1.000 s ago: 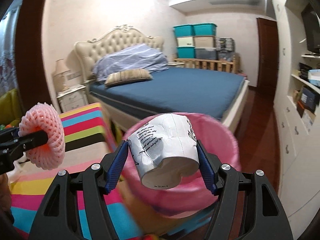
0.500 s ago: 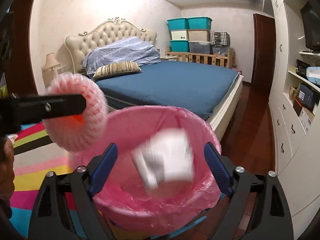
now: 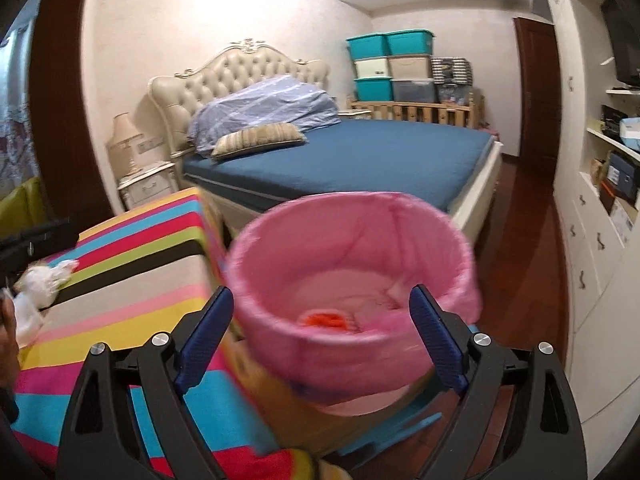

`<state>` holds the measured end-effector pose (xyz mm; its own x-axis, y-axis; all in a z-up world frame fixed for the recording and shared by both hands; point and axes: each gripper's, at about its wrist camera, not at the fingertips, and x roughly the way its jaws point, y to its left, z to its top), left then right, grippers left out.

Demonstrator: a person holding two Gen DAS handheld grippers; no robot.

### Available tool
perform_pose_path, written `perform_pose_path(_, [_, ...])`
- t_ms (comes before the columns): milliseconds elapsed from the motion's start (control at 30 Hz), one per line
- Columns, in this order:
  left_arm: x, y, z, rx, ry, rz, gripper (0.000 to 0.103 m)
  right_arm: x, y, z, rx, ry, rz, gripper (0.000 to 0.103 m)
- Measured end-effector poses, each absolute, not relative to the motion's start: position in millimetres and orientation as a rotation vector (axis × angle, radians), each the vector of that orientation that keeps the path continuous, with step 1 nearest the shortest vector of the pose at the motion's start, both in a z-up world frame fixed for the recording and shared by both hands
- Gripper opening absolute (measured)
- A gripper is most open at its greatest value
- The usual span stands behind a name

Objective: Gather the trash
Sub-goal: 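Move both tools back over the table toward the foam sheets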

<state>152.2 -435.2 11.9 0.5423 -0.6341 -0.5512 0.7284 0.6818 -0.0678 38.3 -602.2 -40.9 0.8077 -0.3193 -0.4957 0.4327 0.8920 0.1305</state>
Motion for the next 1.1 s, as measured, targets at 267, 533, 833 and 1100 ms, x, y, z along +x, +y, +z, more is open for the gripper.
perform_pose_path(267, [130, -319, 12, 0.123, 0.576, -0.713, 0.098, 69, -504, -33, 0.163, 0.514, -0.197, 0.084])
perform_pose_path(533, [99, -204, 18, 0.138, 0.516, -0.529, 0.098, 91, -402, -37, 0.095, 0.562, 0.022, 0.084])
perform_pose_path(833, [67, -60, -2, 0.043, 0.546, -0.254, 0.098, 99, -317, -44, 0.053, 0.598, 0.186, 0.084])
perform_pose_path(1100, [58, 19, -30, -0.043, 0.613, -0.072, 0.098, 106, -256, -50, -0.017, 0.614, 0.283, 0.084])
